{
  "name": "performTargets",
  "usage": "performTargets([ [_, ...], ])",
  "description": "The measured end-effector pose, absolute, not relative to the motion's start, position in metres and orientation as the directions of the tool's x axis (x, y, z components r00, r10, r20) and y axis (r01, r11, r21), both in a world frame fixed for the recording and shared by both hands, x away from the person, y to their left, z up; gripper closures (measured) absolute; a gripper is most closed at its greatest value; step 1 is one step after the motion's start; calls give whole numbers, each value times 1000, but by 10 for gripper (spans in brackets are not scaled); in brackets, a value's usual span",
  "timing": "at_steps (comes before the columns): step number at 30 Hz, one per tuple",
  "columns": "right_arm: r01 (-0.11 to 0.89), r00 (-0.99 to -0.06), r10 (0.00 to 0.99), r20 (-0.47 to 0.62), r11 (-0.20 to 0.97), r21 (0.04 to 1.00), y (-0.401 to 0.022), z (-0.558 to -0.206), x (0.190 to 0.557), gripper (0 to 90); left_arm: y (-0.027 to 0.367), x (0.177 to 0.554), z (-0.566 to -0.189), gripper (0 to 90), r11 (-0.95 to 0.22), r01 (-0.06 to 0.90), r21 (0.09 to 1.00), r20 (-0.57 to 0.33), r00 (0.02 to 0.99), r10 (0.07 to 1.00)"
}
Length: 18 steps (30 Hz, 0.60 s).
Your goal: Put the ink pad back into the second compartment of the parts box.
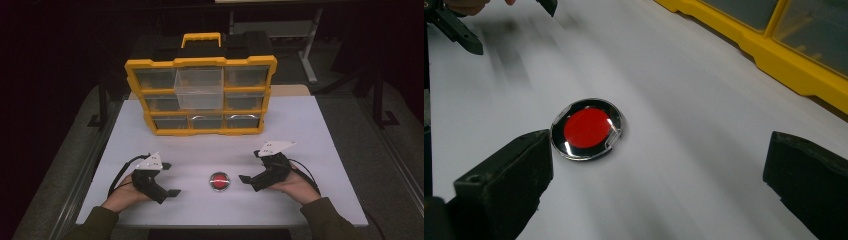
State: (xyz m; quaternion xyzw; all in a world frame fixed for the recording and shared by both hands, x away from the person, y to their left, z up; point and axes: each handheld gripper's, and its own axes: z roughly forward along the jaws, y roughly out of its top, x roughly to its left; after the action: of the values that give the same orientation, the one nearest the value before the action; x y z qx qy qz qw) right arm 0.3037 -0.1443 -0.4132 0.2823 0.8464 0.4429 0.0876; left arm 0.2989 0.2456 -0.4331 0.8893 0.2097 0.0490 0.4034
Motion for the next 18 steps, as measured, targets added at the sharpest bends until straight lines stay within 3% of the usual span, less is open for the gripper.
performTargets([
  [18,383,-845,527,94,472,794,-130,-410,310,0,241,300,-434,0,-560,359,746,-88,888,452],
])
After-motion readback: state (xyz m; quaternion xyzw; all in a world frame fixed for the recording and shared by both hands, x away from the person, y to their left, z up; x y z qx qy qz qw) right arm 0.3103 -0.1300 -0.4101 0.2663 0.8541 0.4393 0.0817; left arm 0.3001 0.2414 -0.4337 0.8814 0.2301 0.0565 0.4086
